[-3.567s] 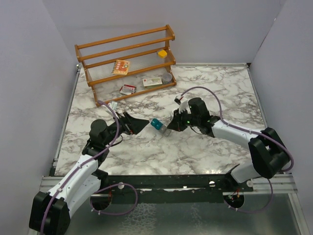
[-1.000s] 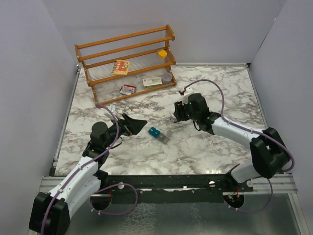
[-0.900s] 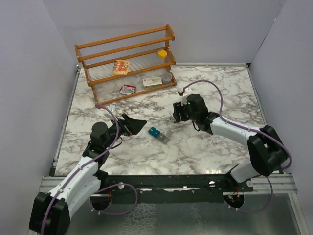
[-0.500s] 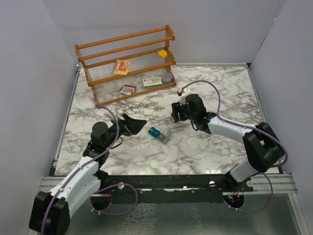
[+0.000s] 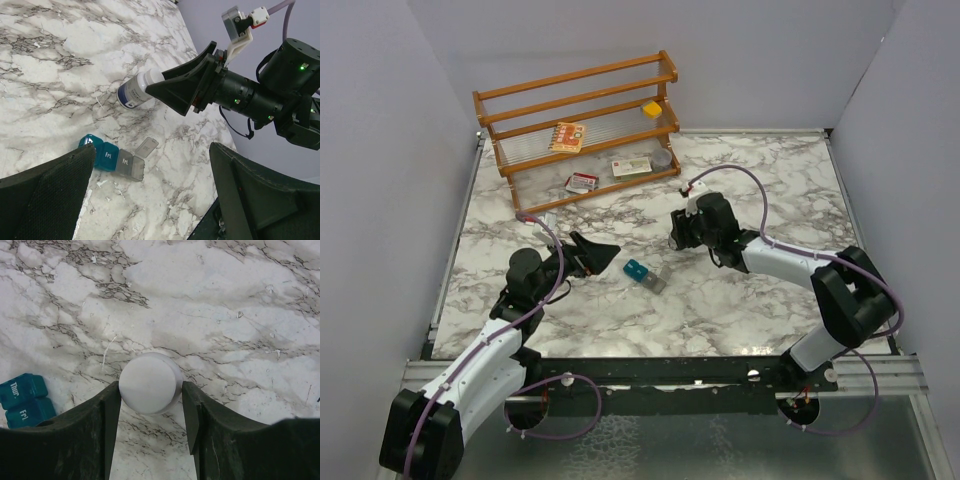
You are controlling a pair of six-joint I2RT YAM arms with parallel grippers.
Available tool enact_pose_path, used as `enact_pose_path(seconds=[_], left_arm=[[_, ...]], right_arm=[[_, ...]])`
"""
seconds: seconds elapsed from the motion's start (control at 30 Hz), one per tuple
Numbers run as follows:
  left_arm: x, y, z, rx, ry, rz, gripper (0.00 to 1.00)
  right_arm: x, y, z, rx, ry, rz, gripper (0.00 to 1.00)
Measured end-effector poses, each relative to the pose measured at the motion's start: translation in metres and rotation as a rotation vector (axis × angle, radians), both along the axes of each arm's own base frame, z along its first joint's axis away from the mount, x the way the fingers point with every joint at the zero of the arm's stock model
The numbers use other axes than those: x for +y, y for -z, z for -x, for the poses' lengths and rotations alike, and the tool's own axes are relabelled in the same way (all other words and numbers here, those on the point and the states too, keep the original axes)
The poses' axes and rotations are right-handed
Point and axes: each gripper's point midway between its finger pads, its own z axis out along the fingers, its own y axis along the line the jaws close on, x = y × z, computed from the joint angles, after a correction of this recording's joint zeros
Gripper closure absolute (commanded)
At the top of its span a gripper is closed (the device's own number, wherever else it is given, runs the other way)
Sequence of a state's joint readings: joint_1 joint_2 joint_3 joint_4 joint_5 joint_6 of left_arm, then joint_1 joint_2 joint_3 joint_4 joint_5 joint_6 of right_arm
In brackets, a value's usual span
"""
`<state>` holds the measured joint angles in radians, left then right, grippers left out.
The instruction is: Sort the pills into containers
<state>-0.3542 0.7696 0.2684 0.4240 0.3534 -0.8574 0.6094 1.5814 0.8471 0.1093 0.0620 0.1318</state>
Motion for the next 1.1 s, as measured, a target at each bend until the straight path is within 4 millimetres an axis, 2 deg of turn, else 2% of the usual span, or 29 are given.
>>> enact_pose_path(seconds=[0.13,0.37,0.5,0.93,1.03,1.1], left_arm=[[0.000,0.000,0.000,0.001,-0.001,0.001,0.02],[0.000,0.000,0.000,0.003,-0.003,0.003,0.03],[0.000,0.000,0.000,0.003,-0.003,0.003,0.03],[0.000,0.008,-0.002,0.003,0.000,-0.031,0.05],[0.001,0.008,-0.003,-0.026,0.003,-0.051,0.06],[0.001,0.007,-0.004,-0.059,0.006,-0.061,0.07]], right_arm=[[0.001,0.000,-0.002,-0.006,-0.001,-0.001,0.53],[0.003,-0.002,-0.005,-0.020,-0.003,-0.005,0.89],[0.003,-0.002,-0.007,-0.022,-0.001,-0.001,0.98],[-0.004,-0.005,-0.003,-0.006,0.004,0.037,0.99],[-0.005,-0.016,0.000,0.003,-0.005,0.054,0.99],[-0.005,-0.035,0.001,-0.007,-0.011,0.055,0.99]])
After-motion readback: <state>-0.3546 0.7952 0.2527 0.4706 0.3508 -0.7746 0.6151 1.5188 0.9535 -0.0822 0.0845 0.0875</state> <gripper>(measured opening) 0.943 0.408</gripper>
